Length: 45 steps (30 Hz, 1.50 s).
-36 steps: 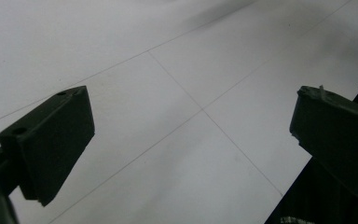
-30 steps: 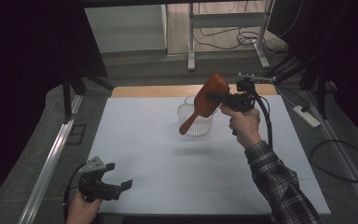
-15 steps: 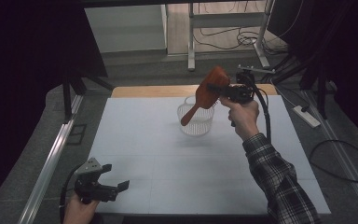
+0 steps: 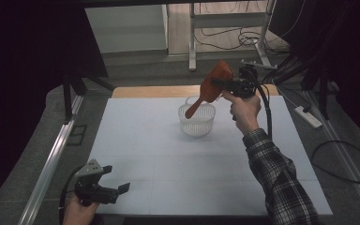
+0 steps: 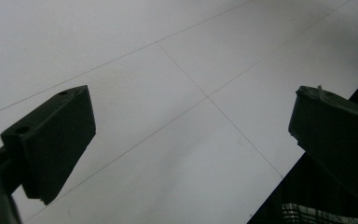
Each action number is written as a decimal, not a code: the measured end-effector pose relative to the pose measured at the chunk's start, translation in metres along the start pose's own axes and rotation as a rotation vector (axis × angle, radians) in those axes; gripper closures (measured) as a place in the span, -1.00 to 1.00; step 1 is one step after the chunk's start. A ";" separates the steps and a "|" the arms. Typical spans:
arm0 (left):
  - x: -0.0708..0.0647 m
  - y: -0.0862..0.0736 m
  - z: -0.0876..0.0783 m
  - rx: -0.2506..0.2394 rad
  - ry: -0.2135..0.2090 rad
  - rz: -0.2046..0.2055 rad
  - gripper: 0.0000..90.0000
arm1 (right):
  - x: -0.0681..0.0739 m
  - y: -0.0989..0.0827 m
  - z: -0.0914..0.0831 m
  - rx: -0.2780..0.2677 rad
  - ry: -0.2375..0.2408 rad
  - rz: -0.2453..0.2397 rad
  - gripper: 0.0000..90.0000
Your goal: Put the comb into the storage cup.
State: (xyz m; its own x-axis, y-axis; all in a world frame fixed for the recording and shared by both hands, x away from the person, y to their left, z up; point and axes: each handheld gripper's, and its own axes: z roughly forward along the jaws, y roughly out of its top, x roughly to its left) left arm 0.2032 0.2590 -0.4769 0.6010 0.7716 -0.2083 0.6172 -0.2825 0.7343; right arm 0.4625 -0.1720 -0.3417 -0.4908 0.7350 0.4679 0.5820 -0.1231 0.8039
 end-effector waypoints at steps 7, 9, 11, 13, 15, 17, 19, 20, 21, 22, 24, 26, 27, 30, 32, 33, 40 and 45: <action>0.000 0.000 0.001 0.008 -0.001 -0.004 -0.97 | -0.004 -0.003 0.008 0.004 -0.019 -0.007 0.24; 0.000 0.000 0.001 0.008 0.000 -0.005 -0.97 | -0.005 -0.004 0.010 0.009 -0.020 -0.009 0.24; 0.000 0.000 0.001 0.007 -0.002 -0.006 -0.97 | -0.004 -0.006 0.013 0.017 -0.026 -0.017 0.24; 0.000 0.000 0.001 0.008 -0.002 -0.005 -0.97 | -0.003 -0.008 0.016 0.022 -0.034 -0.026 0.24; 0.001 0.000 0.001 0.008 -0.002 -0.007 -0.97 | -0.003 -0.009 0.017 0.026 -0.038 -0.030 0.24; 0.001 0.000 0.001 0.008 -0.004 -0.008 -0.96 | -0.004 -0.011 0.019 0.031 -0.043 -0.034 0.24; 0.001 0.000 0.001 0.008 -0.004 -0.009 -0.96 | -0.004 -0.014 0.022 0.037 -0.049 -0.041 0.24; 0.001 0.000 0.001 0.008 -0.004 -0.009 -0.97 | -0.004 -0.015 0.023 0.039 -0.052 -0.044 0.24; 0.001 0.000 0.001 0.008 -0.004 -0.010 -0.97 | -0.004 -0.016 0.024 0.041 -0.052 -0.046 0.24; 0.001 0.000 0.001 0.008 -0.004 -0.009 -0.96 | -0.004 -0.018 0.025 0.044 -0.053 -0.046 0.24; 0.001 0.000 0.001 0.008 -0.005 -0.010 -0.96 | -0.005 -0.021 0.027 0.051 -0.057 -0.048 0.24; 0.001 0.000 0.001 0.008 -0.004 -0.011 -0.96 | -0.006 -0.024 0.029 0.057 -0.059 -0.048 0.24; 0.001 0.000 0.001 0.007 -0.004 -0.011 -0.96 | -0.007 -0.026 0.030 0.060 -0.060 -0.047 0.24; 0.001 0.000 0.001 0.008 -0.005 -0.013 -0.97 | -0.009 -0.030 0.033 0.070 -0.060 -0.046 0.24; 0.001 0.000 0.001 0.007 -0.005 -0.013 -0.97 | -0.009 -0.032 0.035 0.072 -0.061 -0.046 0.24; 0.001 0.000 0.001 0.007 -0.005 -0.013 -0.96 | -0.010 -0.033 0.035 0.074 -0.062 -0.045 0.24; 0.002 0.000 0.001 0.008 -0.006 -0.014 -0.96 | -0.011 -0.041 0.039 0.089 -0.064 -0.043 0.23; 0.002 0.000 0.001 0.007 -0.008 -0.019 -0.96 | -0.013 -0.046 0.043 0.102 -0.076 -0.049 0.23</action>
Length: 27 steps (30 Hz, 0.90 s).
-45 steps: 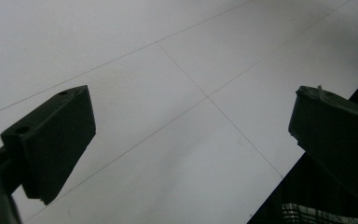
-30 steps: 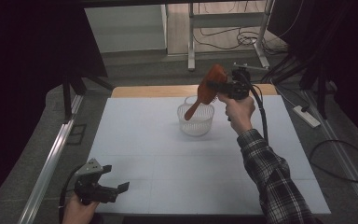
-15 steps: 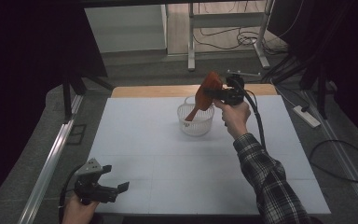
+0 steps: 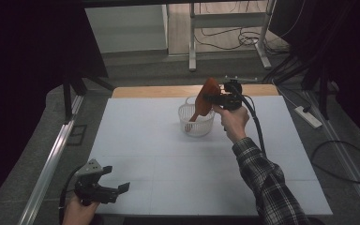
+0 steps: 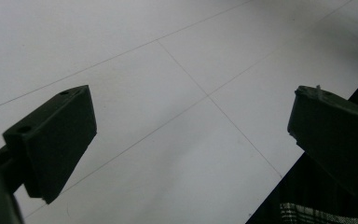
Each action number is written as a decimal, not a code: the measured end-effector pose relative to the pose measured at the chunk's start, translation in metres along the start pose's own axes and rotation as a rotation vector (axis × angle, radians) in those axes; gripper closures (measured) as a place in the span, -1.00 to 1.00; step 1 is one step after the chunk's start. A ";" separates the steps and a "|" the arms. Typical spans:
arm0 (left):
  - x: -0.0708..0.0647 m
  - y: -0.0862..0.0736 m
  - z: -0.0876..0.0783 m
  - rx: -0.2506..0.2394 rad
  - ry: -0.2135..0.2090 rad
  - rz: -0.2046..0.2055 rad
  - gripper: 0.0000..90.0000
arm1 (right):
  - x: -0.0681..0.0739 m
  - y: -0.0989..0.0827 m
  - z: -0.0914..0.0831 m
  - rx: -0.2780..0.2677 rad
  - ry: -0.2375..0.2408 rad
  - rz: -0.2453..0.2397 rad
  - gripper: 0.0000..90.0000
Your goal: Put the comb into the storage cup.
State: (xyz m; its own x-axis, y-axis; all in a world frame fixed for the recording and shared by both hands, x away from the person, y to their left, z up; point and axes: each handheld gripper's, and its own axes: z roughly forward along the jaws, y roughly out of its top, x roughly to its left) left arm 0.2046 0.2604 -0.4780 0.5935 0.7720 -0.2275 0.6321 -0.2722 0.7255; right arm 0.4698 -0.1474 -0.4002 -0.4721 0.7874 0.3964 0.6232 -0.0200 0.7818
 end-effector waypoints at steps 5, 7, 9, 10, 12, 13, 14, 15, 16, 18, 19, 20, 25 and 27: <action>0.000 0.000 0.000 0.001 0.001 -0.001 -0.95 | -0.003 -0.005 0.002 0.001 -0.008 0.003 0.23; 0.000 0.000 0.000 0.002 0.002 -0.002 -0.95 | -0.003 -0.006 0.002 0.003 -0.009 0.006 0.22; 0.000 0.000 0.000 0.002 0.002 -0.002 -0.95 | -0.004 -0.007 0.002 0.004 -0.013 0.005 0.22; 0.000 0.000 0.000 0.002 0.002 -0.003 -0.95 | -0.004 -0.008 0.001 0.001 -0.012 0.007 0.22; 0.000 0.000 0.001 0.003 0.003 -0.003 -0.95 | -0.005 -0.009 0.001 -0.001 -0.011 0.012 0.21; 0.000 0.000 0.001 0.004 0.004 -0.002 -0.95 | -0.006 -0.009 0.000 -0.002 -0.010 0.014 0.21; 0.000 0.000 0.001 0.004 0.004 -0.002 -0.95 | -0.006 -0.010 0.000 -0.003 -0.010 0.017 0.20; 0.000 0.000 0.001 0.004 0.005 -0.002 -0.95 | -0.007 -0.011 0.000 -0.005 -0.007 0.017 0.20; 0.000 0.000 0.001 0.005 0.005 -0.001 -0.95 | -0.007 -0.012 0.000 -0.006 -0.007 0.018 0.19; 0.000 0.000 0.001 0.006 0.006 -0.001 -0.95 | -0.008 -0.013 0.000 -0.004 -0.005 0.021 0.17; 0.000 0.000 0.001 0.006 0.006 -0.001 -0.95 | -0.009 -0.014 0.000 -0.005 -0.005 0.021 0.17; 0.000 0.001 0.001 0.007 0.007 -0.001 -0.95 | -0.009 -0.014 0.000 -0.007 -0.005 0.020 0.16; -0.001 0.001 0.002 0.010 0.007 0.000 -0.94 | -0.010 -0.016 -0.001 -0.012 -0.012 0.018 0.11; -0.001 0.001 0.002 0.011 0.008 0.000 -0.94 | -0.011 -0.017 -0.002 -0.012 -0.018 0.020 0.09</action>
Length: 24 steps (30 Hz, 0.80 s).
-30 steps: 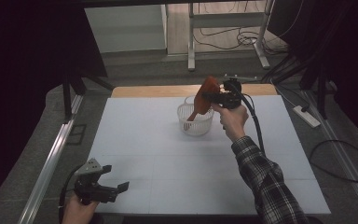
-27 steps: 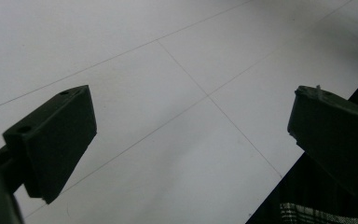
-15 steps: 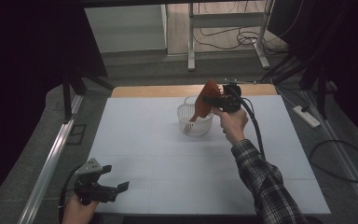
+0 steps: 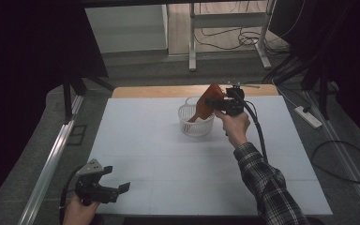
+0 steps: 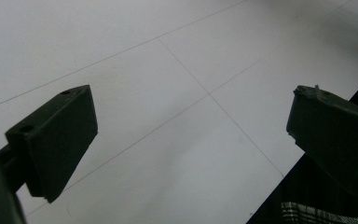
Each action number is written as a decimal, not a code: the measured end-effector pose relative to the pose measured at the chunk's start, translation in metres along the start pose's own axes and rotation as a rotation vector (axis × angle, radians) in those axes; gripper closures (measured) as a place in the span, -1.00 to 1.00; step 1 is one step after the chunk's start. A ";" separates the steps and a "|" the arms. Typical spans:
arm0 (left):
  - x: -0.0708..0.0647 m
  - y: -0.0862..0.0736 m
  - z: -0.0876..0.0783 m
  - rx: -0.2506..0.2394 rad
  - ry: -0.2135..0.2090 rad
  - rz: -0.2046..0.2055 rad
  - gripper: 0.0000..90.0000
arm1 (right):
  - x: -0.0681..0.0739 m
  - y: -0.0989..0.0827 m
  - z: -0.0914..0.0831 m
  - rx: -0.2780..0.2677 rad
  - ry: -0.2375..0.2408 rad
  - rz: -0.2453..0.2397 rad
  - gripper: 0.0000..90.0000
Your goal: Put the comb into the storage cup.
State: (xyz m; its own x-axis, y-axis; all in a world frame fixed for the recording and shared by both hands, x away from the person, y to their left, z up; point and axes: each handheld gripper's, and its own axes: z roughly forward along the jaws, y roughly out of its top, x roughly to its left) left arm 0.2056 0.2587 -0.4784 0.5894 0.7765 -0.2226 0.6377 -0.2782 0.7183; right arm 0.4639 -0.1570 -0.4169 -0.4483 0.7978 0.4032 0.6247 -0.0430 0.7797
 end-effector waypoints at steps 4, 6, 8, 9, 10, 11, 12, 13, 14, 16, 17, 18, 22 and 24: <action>0.000 0.000 0.000 0.003 0.000 0.000 -0.94 | -0.004 -0.002 -0.001 0.002 -0.004 0.016 0.05; 0.000 0.000 0.000 0.005 0.001 0.000 -0.94 | -0.007 -0.004 -0.001 0.000 -0.007 0.021 0.03; 0.000 0.000 0.000 0.005 0.000 -0.001 -0.94 | -0.008 -0.004 -0.001 0.000 -0.010 0.024 0.02; 0.000 0.000 0.001 0.006 0.001 0.000 -0.94 | -0.008 -0.005 -0.001 0.000 -0.014 0.022 0.01; 0.000 0.001 0.001 0.006 0.001 0.000 -0.94 | -0.009 -0.005 -0.001 0.002 -0.016 0.023 0.00; 0.000 0.001 0.001 0.006 0.001 0.000 -0.94 | -0.009 -0.005 -0.001 0.004 -0.019 0.022 -0.01; 0.000 0.001 0.001 0.007 0.001 0.001 -0.94 | -0.010 -0.005 -0.001 0.006 -0.022 0.021 -0.02; 0.000 0.001 0.001 0.007 0.001 0.001 -0.94 | -0.010 -0.006 -0.002 0.006 -0.022 0.021 -0.03; 0.000 0.001 0.001 0.007 0.001 0.001 -0.94 | -0.011 -0.006 -0.002 0.005 -0.022 0.022 -0.03; 0.000 0.001 0.001 0.008 0.002 0.001 -0.93 | -0.011 -0.007 -0.002 0.004 -0.021 0.023 -0.04; 0.000 0.001 0.001 0.009 0.002 0.002 -0.93 | -0.011 -0.007 -0.002 0.004 -0.022 0.023 -0.05; 0.000 0.001 0.001 0.009 0.002 0.002 -0.93 | -0.012 -0.007 -0.002 0.005 -0.025 0.020 -0.05; 0.000 0.001 0.001 0.009 0.003 0.002 -0.93 | -0.013 -0.009 -0.002 0.005 -0.036 0.011 -0.09; 0.000 0.001 0.001 0.010 0.004 0.002 -0.93 | -0.013 -0.009 -0.002 0.010 -0.046 0.009 -0.12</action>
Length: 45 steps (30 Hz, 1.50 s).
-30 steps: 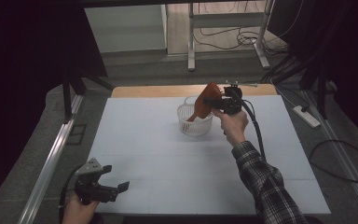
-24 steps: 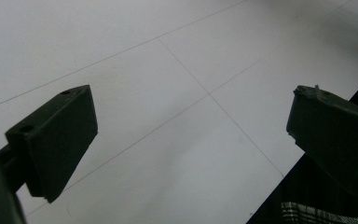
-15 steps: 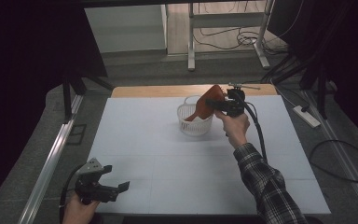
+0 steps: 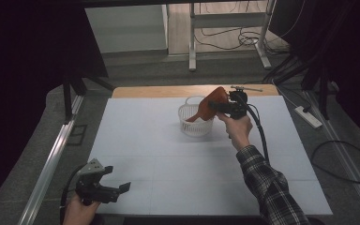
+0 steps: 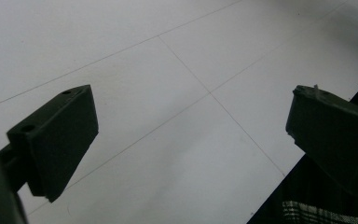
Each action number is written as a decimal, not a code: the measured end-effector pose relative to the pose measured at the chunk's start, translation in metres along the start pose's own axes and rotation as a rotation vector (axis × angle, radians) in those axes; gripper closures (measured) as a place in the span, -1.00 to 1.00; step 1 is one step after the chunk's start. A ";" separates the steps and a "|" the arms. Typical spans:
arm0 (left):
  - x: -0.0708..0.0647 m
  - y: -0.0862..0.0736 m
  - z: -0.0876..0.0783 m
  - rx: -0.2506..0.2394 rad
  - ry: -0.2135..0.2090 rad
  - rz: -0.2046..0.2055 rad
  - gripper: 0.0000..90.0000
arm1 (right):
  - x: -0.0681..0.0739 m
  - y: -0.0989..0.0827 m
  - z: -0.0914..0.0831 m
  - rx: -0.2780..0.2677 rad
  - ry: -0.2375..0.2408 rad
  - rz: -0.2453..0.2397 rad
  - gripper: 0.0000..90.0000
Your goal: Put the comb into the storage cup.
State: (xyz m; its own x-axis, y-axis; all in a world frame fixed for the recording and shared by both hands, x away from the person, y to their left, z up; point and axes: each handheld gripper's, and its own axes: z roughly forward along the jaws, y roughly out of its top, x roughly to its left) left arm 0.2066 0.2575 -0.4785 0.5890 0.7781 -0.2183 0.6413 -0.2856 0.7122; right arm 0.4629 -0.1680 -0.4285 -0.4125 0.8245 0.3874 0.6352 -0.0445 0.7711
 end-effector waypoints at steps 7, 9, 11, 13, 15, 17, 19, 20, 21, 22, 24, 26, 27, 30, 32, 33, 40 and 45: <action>0.000 0.000 0.000 0.001 0.000 0.000 -0.93 | -0.002 -0.003 0.002 0.008 -0.011 -0.010 -0.18; 0.000 0.000 0.000 0.002 0.000 0.001 -0.93 | -0.002 -0.003 0.004 0.018 -0.019 -0.015 -0.21; 0.000 0.000 0.000 0.001 0.000 0.001 -0.93 | -0.002 -0.004 0.005 0.025 -0.032 -0.022 -0.25; 0.000 0.000 0.000 0.001 0.001 0.000 -0.93 | -0.003 -0.005 0.006 0.027 -0.033 -0.026 -0.26; 0.000 0.000 0.000 0.002 0.001 -0.001 -0.93 | -0.004 -0.005 0.006 0.028 -0.031 -0.027 -0.27; 0.000 0.000 0.000 0.002 0.002 -0.001 -0.93 | -0.003 -0.005 0.006 0.030 -0.031 -0.029 -0.28; 0.000 0.000 0.000 0.001 0.002 -0.002 -0.93 | -0.004 -0.005 0.007 0.041 -0.036 -0.034 -0.32; 0.000 0.000 0.000 0.001 0.001 -0.002 -0.93 | -0.005 -0.005 0.007 0.047 -0.033 -0.033 -0.33; 0.000 0.000 0.000 0.001 0.001 -0.002 -0.93 | -0.005 -0.006 0.008 0.054 -0.026 -0.029 -0.34; 0.000 0.000 0.000 0.001 0.002 -0.002 -0.93 | -0.006 -0.006 0.009 0.063 -0.025 -0.027 -0.36; 0.000 0.000 0.000 0.001 0.001 -0.002 -0.93 | -0.005 -0.006 0.010 0.064 -0.026 -0.031 -0.37; 0.000 0.000 0.000 0.000 0.001 -0.003 -0.93 | -0.004 -0.007 0.010 0.061 -0.038 -0.047 -0.40; 0.000 0.000 0.000 -0.001 0.001 -0.004 -0.93 | -0.003 -0.007 0.010 0.060 -0.044 -0.059 -0.43; 0.000 0.000 0.000 0.000 0.001 -0.004 -0.93 | -0.002 -0.007 0.010 0.058 -0.056 -0.080 -0.48; 0.000 0.000 0.000 0.000 0.001 -0.004 -0.93 | -0.002 -0.006 0.009 0.058 -0.061 -0.089 -0.53; 0.000 0.000 0.000 0.000 0.000 -0.004 -0.93 | -0.002 -0.006 0.008 0.058 -0.061 -0.091 -0.54; 0.000 0.000 0.000 -0.001 0.000 -0.004 -0.93 | 0.000 -0.004 0.003 0.060 -0.066 -0.128 -0.62; 0.000 0.000 0.000 -0.002 -0.003 -0.004 -0.93 | 0.002 -0.005 0.001 0.079 -0.071 -0.159 -0.65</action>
State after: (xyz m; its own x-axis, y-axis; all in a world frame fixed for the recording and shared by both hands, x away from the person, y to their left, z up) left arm 0.2065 0.2580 -0.4784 0.5875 0.7779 -0.2230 0.6427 -0.2811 0.7127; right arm 0.4595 -0.1657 -0.4317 -0.4667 0.8553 0.2252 0.6163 0.1319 0.7764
